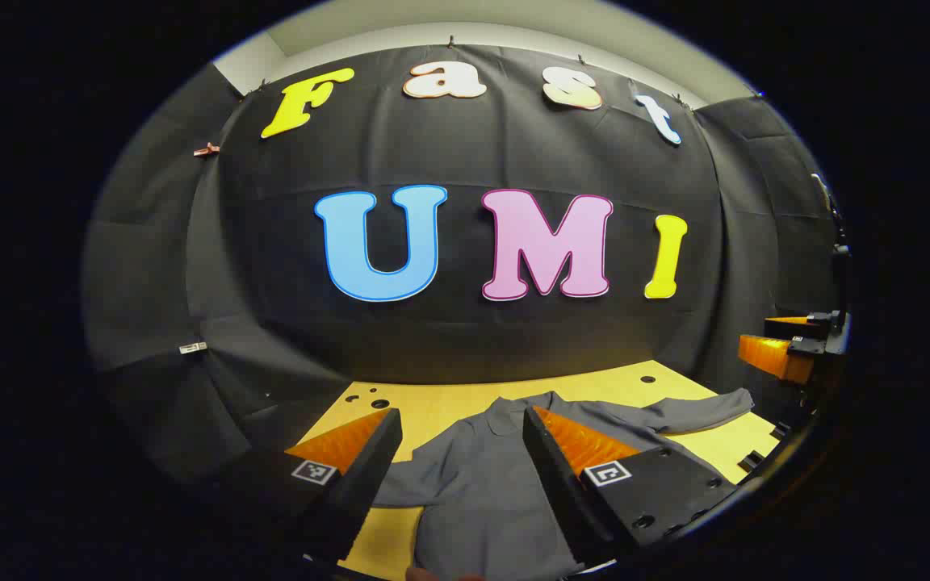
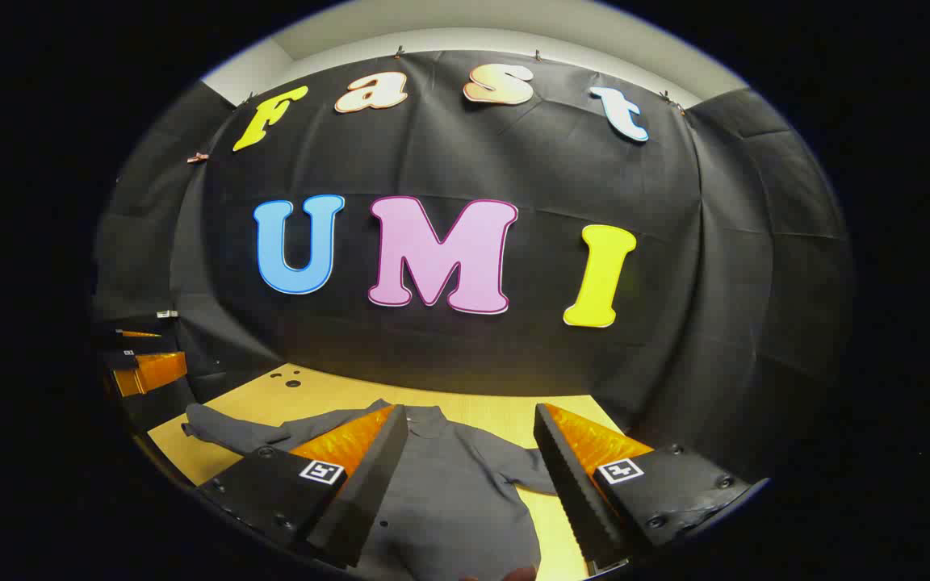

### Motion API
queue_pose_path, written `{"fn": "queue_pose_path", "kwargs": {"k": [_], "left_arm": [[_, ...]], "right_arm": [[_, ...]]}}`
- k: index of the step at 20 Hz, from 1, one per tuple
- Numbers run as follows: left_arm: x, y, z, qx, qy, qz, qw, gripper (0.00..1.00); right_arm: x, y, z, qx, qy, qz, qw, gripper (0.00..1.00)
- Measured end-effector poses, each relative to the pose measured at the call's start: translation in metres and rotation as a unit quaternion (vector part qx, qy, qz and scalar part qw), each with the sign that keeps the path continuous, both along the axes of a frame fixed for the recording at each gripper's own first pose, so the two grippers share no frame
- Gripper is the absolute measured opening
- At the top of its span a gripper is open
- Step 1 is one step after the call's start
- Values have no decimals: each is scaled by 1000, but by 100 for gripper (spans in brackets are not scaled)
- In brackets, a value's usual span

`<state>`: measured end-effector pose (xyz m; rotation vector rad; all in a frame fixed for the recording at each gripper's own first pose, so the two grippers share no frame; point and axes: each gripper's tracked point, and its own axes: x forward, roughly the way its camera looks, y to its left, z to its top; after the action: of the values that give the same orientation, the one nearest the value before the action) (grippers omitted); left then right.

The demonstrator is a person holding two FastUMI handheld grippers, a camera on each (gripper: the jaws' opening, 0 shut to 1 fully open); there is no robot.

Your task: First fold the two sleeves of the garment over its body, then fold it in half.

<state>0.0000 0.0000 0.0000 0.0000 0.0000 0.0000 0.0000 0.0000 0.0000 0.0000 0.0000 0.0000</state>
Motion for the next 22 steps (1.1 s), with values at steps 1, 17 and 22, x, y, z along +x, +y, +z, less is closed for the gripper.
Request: {"fn": "queue_pose_path", "kwargs": {"k": [1,17,22], "left_arm": [[0,-1,-1,0,1,-1,1000,95],[-1,-8,-5,2,9,-14,1000,96],[1,-15,-2,2,7,-24,1000,96]], "right_arm": [[-1,-1,-1,0,1,-1,1000,98],[-1,-15,-13,4,14,-6,1000,98],[17,-65,-20,-1,26,-39,999,98]]}}
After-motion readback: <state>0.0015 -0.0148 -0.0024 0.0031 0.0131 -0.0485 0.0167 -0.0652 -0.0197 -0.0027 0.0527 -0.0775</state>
